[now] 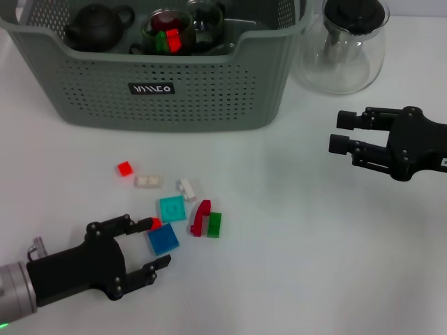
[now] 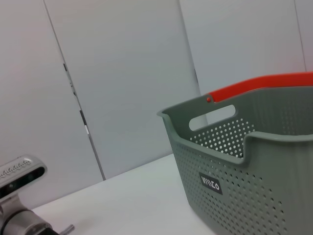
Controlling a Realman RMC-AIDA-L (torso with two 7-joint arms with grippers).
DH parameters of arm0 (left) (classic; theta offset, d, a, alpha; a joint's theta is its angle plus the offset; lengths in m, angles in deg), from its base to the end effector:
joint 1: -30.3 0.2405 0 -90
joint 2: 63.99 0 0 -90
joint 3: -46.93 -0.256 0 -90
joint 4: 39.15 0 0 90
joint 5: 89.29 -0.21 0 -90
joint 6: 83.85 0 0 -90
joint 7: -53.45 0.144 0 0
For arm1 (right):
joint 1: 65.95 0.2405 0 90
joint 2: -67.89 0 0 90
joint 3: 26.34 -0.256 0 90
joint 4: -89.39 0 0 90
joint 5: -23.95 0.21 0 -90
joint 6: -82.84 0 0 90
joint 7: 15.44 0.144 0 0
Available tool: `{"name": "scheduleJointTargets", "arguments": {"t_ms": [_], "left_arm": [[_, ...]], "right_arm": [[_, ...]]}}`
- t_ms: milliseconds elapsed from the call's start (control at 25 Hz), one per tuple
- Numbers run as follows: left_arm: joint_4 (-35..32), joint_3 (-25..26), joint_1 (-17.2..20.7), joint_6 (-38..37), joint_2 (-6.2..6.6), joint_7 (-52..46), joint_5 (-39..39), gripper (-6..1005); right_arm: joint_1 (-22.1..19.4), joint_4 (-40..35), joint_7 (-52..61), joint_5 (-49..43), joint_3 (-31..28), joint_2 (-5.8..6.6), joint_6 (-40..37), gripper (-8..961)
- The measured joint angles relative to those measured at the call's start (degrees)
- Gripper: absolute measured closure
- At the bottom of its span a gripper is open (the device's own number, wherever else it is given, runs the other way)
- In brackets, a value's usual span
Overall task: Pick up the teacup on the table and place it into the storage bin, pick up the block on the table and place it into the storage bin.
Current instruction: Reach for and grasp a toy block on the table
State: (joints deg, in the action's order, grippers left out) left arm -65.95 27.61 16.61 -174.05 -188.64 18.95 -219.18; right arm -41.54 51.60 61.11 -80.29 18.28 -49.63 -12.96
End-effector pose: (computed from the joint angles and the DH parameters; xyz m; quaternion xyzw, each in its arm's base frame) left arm -0.3478 0.1961 -0.0558 -0.9452 -0.1231 -0.2071 0.2204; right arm 0.2679 0.3010 0.0124 -0.9260 0.1991 0.3014 0.1098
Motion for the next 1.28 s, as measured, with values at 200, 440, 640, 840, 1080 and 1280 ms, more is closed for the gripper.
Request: {"name": "scheduleJointTargets", "arguments": {"t_ms": [200,440,640,840,1080,1280], "left_arm": [[0.12,0.30,0.02,1.18,-0.05,0.10,-1.53,365],[1.07,0.33,-0.46,2.52,-0.04,0.22,-1.82,411],[1.48,0.33,-0.91,2.71,0.00,0.31,-1.63,422],[1.67,0.33,-1.34,2.94,0.03,0.39,-1.58,423],[1.85,0.41,-1.88,2.76,0.07,0.43,-1.56,423],[1.82,1.20,-1.83,2.36,0.24,0.43,-1.66,423]], "right_arm": [[-0.07,0.00,0.00,0.00,-0.02,0.02,0.11,448],[-0.07,0.04,0.00,0.00,0.23,-0.02,0.86,448],[-0.11,0.08,0.01,0.00,0.29,-0.05,0.97,448],[-0.24,0.09,0.01,0.00,0.19,-0.07,0.97,448],[-0.21,0.10,0.01,0.00,0.29,-0.07,0.97,448],[-0.07,0.77,0.01,0.00,0.12,0.22,1.02,448]]}}
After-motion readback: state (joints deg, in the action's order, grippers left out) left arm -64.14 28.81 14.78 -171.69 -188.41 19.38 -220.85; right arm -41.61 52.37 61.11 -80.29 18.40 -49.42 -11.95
